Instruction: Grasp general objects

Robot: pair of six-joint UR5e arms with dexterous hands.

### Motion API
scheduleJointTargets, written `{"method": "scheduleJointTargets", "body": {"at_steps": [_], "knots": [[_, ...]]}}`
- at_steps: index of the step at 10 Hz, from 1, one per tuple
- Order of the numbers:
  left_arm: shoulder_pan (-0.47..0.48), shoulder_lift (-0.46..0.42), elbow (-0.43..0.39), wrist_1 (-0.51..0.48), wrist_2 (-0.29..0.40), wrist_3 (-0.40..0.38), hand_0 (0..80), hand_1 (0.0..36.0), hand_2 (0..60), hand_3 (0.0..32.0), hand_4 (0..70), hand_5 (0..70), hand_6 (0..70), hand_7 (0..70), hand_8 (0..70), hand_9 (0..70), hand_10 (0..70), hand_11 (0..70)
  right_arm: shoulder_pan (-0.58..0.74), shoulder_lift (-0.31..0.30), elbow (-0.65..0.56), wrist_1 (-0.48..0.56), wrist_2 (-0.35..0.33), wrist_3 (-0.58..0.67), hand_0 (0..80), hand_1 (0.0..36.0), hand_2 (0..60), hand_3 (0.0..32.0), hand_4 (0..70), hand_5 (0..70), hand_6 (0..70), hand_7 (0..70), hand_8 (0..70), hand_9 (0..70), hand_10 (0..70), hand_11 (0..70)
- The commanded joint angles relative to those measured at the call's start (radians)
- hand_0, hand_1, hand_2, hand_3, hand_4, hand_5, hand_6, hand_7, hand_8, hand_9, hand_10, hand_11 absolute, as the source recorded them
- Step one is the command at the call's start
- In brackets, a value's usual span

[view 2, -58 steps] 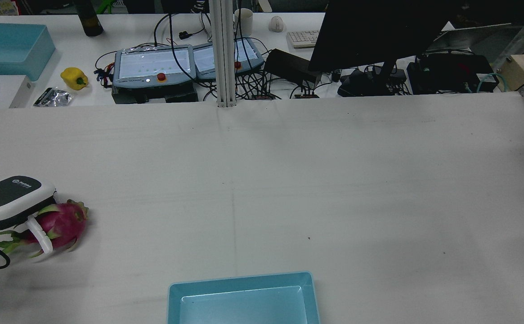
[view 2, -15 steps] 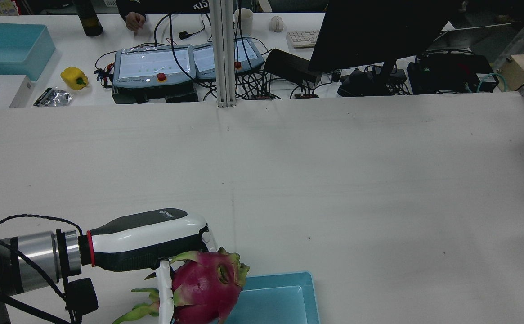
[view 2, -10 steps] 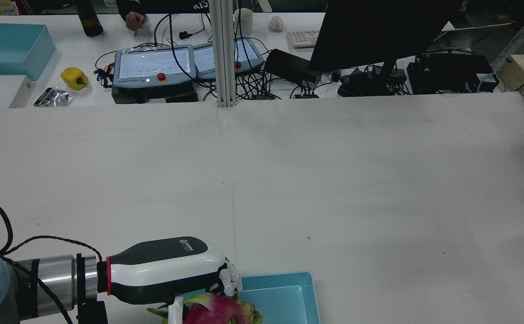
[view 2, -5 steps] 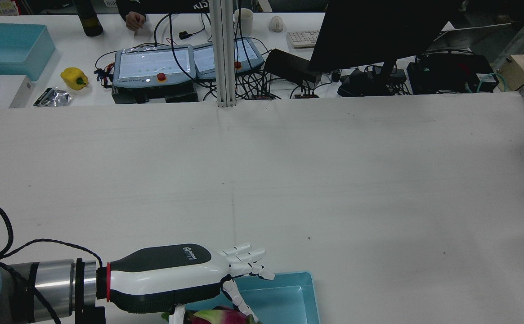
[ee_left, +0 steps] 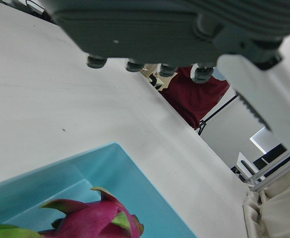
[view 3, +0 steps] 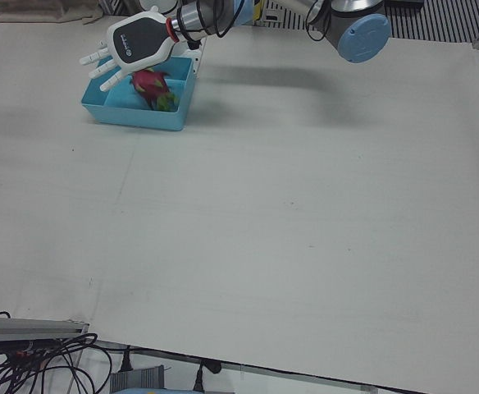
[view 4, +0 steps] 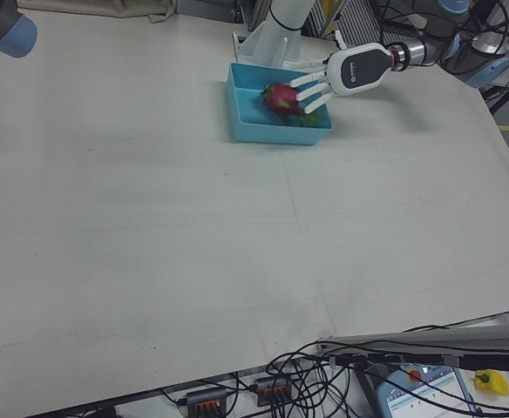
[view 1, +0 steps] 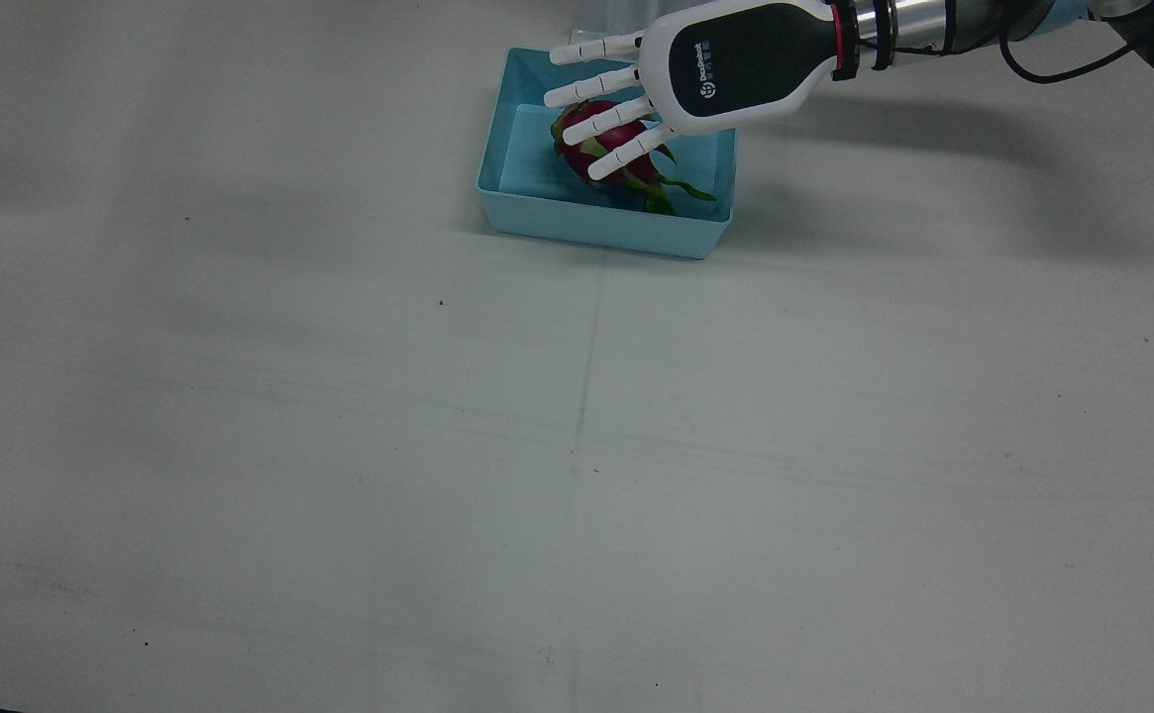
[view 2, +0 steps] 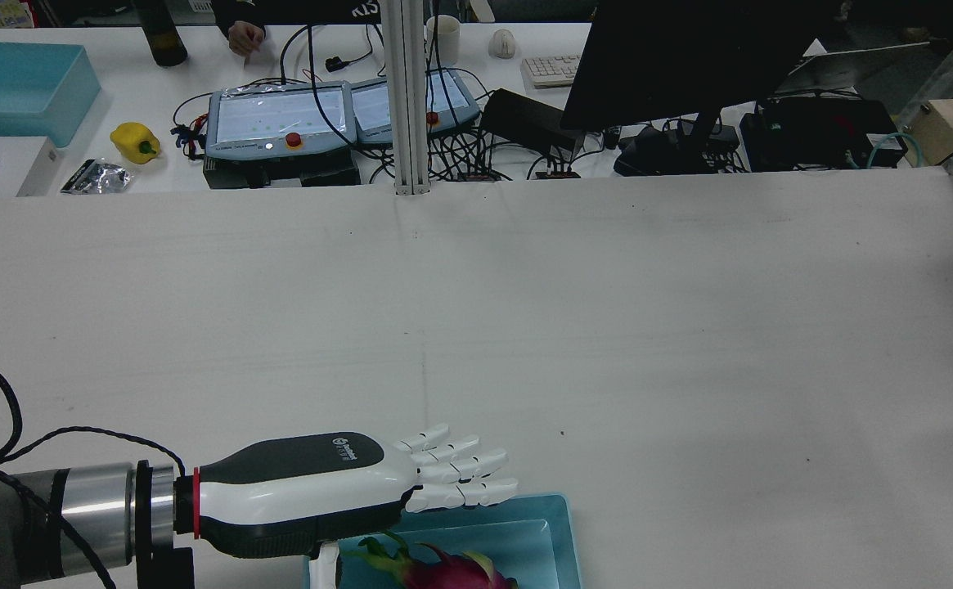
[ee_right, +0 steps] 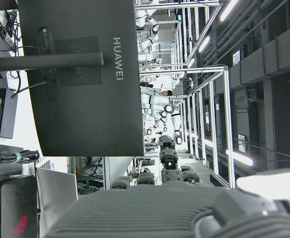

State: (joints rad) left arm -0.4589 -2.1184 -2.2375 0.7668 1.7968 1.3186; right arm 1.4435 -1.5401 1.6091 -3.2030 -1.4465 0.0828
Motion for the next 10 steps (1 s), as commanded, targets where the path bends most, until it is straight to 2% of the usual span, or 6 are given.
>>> {"method": "scheduleJointTargets", "body": {"at_steps": [1, 4, 5, 7, 9, 10], "knots": [[-0.186, 0.037, 0.006, 0.022, 0.015, -0.038, 39.8, 0.0, 0.0, 11.0, 0.0, 0.0, 0.0, 50.8, 0.0, 8.7, 0.0, 0.0, 0.0, 0.0, 0.0, 0.0, 0.0, 0.0, 0.0, 0.0, 0.0, 0.0, 0.0, 0.0, 0.0, 0.0, 0.0, 0.0, 0.0, 0.0], [-0.543, 0.153, 0.024, -0.035, 0.088, -0.042, 38.7, 0.0, 0.0, 8.0, 2.5, 0.0, 0.0, 56.4, 0.0, 9.8, 0.0, 0.0, 0.0, 0.0, 0.0, 0.0, 0.0, 0.0, 0.0, 0.0, 0.0, 0.0, 0.0, 0.0, 0.0, 0.0, 0.0, 0.0, 0.0, 0.0], [-0.673, 0.19, 0.035, -0.091, 0.098, -0.05, 37.9, 0.0, 0.0, 14.2, 0.0, 0.0, 0.0, 43.3, 0.0, 7.2, 0.0, 0.0, 0.0, 0.0, 0.0, 0.0, 0.0, 0.0, 0.0, 0.0, 0.0, 0.0, 0.0, 0.0, 0.0, 0.0, 0.0, 0.0, 0.0, 0.0], [-0.863, 0.234, 0.045, -0.15, 0.085, -0.041, 36.4, 0.0, 0.0, 15.4, 0.0, 0.0, 0.0, 31.8, 0.0, 4.9, 0.0, 0.0, 0.0, 0.0, 0.0, 0.002, 0.0, 0.0, 0.0, 0.0, 0.0, 0.0, 0.0, 0.0, 0.0, 0.0, 0.0, 0.0, 0.0, 0.0], [-0.987, 0.285, 0.134, -0.257, 0.028, -0.047, 35.9, 0.0, 0.0, 18.4, 0.0, 0.0, 0.0, 0.0, 0.0, 0.0, 0.0, 0.0, 0.0, 0.0, -0.002, 0.002, 0.0, 0.0, 0.0, 0.0, 0.0, 0.0, 0.0, 0.0, 0.0, 0.0, 0.0, 0.0, 0.0, 0.0], [-0.989, 0.313, 0.163, -0.302, -0.023, -0.052, 35.9, 0.0, 0.0, 17.6, 0.0, 0.0, 0.0, 0.0, 0.0, 0.0, 0.0, 0.0, 0.0, 0.0, 0.0, 0.002, 0.0, 0.0, 0.0, 0.0, 0.0, 0.0, 0.0, 0.0, 0.0, 0.0, 0.0, 0.0, 0.0, 0.0]]}}
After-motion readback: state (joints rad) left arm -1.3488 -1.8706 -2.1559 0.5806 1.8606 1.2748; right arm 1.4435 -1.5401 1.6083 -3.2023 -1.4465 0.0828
